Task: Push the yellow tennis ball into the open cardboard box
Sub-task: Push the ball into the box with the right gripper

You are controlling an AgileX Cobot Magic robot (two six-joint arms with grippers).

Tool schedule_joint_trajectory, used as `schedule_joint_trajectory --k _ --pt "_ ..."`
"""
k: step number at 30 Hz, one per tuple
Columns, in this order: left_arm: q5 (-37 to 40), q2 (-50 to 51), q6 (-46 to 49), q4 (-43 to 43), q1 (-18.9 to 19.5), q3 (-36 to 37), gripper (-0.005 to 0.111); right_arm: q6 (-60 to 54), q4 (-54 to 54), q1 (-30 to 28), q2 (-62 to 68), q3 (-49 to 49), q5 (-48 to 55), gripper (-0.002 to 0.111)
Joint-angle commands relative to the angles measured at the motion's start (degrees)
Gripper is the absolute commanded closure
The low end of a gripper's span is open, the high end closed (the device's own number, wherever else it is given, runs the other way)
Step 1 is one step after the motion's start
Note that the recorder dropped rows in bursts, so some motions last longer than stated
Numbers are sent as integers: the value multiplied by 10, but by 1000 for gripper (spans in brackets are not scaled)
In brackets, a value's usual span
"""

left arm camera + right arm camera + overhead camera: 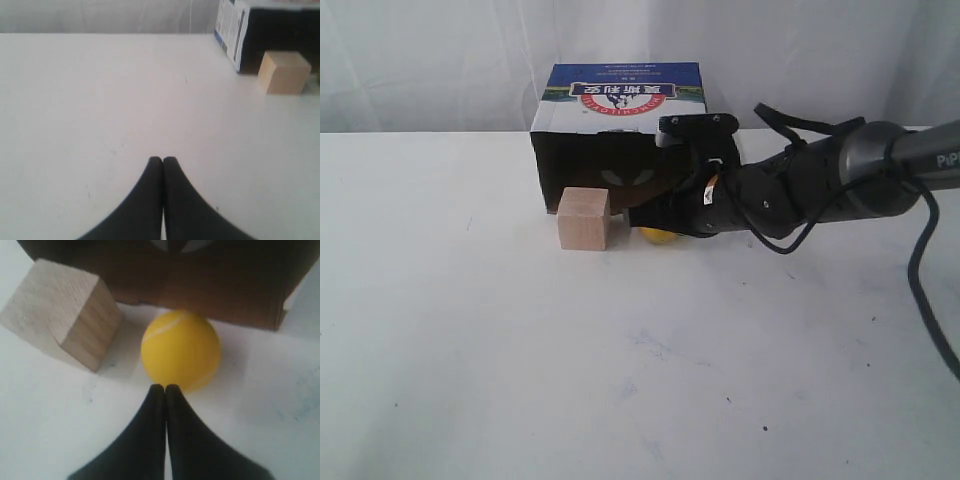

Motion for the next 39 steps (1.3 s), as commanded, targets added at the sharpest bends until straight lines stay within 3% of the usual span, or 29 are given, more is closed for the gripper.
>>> schedule_joint_trajectory --k 1,8,14,25,32,35,39 --pt "42 -3 4 34 0 1 107 22 2 3 4 -5 30 108" --pt "32 -3 4 34 0 1 107 28 17 54 4 -5 144 108" --pt "31 -3 4 34 0 1 107 30 16 81 4 -2 160 108" --pt "30 -3 4 33 0 1 107 29 1 63 55 -4 139 108" --pt "30 -3 4 32 0 1 107 29 -84 -17 110 -111 81 108" --pt "30 -3 4 32 0 1 107 27 -73 -34 120 -177 160 108" --pt "30 -3 4 32 0 1 107 -60 -70 -11 97 -175 237 108"
